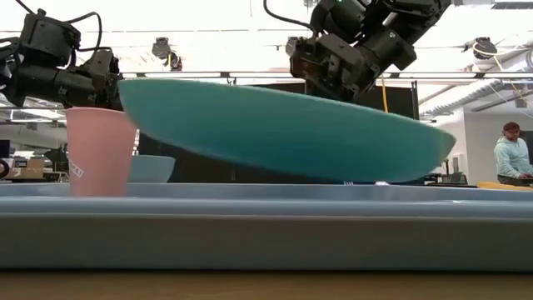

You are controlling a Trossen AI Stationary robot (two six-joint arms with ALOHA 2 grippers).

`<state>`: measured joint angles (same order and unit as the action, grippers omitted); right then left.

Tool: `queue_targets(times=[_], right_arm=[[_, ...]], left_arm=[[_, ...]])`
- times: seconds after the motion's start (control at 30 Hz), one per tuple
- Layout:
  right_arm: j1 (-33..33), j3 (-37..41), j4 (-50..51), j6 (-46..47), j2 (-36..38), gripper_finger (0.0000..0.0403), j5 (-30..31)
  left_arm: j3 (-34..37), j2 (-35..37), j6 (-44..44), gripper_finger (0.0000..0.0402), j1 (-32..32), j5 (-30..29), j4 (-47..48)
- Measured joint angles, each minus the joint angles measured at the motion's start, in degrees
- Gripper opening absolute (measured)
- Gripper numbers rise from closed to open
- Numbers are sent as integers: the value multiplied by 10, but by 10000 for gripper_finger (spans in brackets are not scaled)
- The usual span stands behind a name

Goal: Set up tray
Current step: Put the blue plate to the bottom right of the pink cup on the blue serving tray

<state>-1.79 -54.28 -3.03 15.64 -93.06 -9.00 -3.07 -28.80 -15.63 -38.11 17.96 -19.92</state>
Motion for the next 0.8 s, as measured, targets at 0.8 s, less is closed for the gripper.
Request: queue_targets(times=[0.8], right_arm=[[19,-101,-103,-9,-153,0,-61]], left_arm=[[0,0,-6,102,0,0,1]])
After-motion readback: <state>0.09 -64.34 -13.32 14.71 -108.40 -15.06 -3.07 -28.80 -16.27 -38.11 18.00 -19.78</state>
